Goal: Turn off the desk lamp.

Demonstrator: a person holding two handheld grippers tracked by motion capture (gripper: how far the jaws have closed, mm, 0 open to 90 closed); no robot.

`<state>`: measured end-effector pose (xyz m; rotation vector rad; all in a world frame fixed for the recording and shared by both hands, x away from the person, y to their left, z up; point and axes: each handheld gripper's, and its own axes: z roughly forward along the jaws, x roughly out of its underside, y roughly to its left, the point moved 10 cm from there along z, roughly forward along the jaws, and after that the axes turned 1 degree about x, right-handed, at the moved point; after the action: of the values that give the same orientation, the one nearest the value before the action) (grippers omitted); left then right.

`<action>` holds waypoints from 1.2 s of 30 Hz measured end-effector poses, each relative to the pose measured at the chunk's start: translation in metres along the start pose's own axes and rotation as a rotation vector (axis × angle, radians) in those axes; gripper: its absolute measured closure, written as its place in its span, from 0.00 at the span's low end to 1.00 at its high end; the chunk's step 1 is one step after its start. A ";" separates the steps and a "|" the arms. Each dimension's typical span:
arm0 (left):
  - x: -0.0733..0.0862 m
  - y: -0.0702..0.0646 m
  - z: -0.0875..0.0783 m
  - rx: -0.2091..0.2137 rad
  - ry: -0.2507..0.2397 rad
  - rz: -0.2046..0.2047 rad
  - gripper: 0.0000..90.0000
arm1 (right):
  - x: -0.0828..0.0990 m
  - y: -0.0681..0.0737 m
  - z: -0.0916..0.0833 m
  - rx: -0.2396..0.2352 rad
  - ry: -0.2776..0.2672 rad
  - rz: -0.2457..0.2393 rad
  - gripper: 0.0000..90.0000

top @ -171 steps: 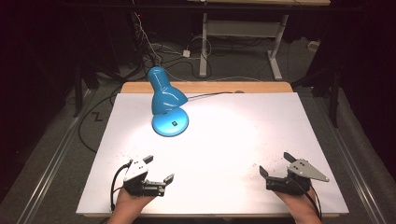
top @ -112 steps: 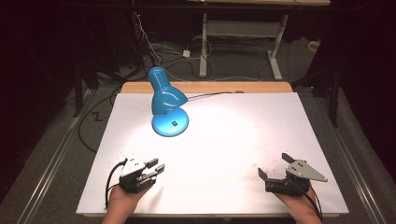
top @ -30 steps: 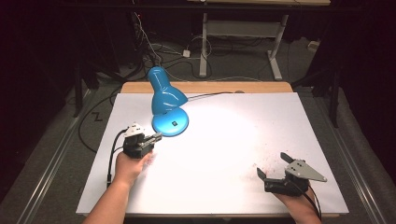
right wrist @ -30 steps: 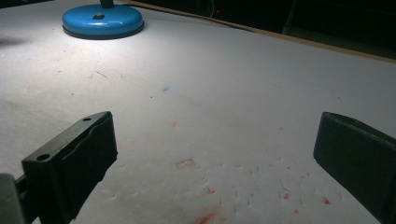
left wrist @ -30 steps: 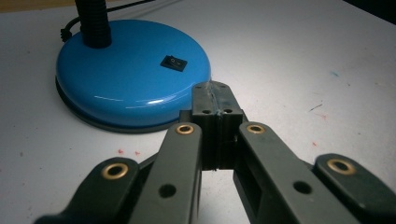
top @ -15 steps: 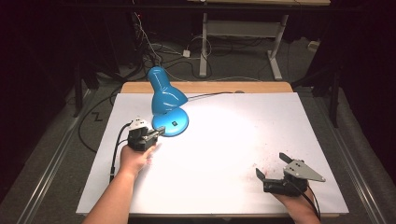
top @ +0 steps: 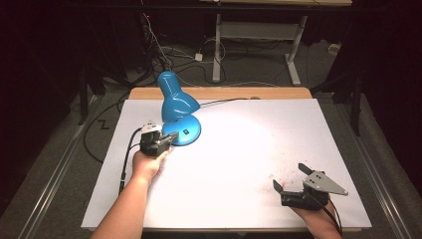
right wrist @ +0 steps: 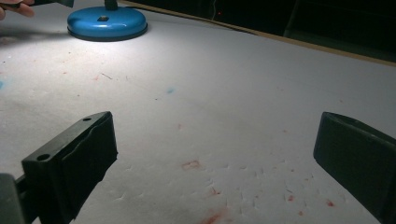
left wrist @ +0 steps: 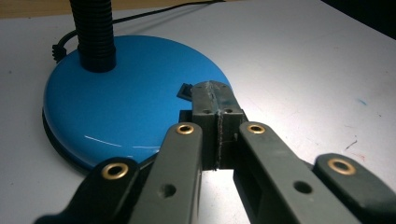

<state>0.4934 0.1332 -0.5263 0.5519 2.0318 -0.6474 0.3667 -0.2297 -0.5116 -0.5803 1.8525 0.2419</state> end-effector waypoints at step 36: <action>-0.002 0.010 0.030 0.029 0.023 -0.053 0.98 | 0.002 0.009 0.005 -0.015 0.013 -0.004 0.01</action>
<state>0.5190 0.1216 -0.5400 0.5262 2.0673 -0.7059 0.3659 -0.2208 -0.5166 -0.5978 1.8635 0.2501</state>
